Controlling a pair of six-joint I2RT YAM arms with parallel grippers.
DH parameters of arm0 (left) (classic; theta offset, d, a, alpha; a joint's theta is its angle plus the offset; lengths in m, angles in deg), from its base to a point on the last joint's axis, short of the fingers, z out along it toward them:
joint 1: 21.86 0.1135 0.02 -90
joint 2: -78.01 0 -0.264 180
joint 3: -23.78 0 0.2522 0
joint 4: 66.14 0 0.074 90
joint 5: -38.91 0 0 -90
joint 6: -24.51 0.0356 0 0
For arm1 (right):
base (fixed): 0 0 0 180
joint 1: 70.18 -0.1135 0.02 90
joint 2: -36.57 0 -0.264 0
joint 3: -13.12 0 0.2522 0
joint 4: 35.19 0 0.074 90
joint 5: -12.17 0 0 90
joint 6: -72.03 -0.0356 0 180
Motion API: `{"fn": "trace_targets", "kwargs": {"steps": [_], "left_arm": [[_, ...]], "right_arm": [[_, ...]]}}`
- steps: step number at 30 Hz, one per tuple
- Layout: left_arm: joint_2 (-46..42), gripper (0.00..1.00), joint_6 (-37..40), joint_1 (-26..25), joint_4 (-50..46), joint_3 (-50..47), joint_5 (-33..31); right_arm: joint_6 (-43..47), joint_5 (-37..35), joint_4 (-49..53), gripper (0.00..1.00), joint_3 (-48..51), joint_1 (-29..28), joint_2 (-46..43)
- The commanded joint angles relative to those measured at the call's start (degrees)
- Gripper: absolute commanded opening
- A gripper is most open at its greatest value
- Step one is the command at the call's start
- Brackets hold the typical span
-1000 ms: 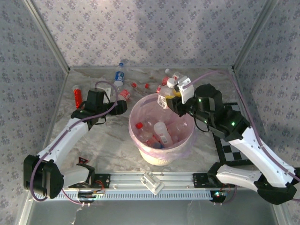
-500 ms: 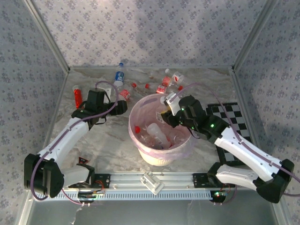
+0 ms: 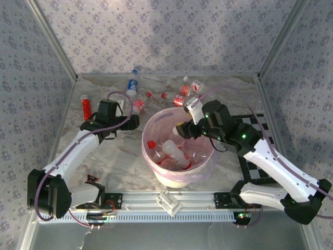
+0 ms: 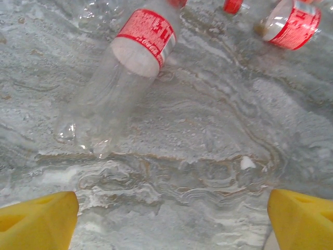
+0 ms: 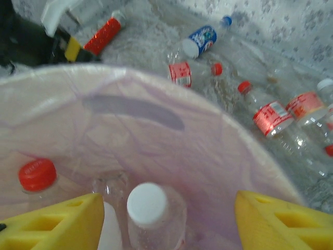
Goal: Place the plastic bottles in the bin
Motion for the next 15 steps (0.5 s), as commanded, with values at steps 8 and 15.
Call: {"fn": "trace_targets", "kwargs": {"steps": [8,15], "left_arm": [[5.91,0.94,1.2,1.91,-0.47,0.26,0.18],[12.09,0.95,3.48,1.91,-1.47,3.03,-0.91]], "right_arm": [[-1.74,2.83,-3.18,0.44,0.45,1.15,7.3],[-2.29,5.0,-2.0,0.47,-2.2,2.05,4.08]]}}
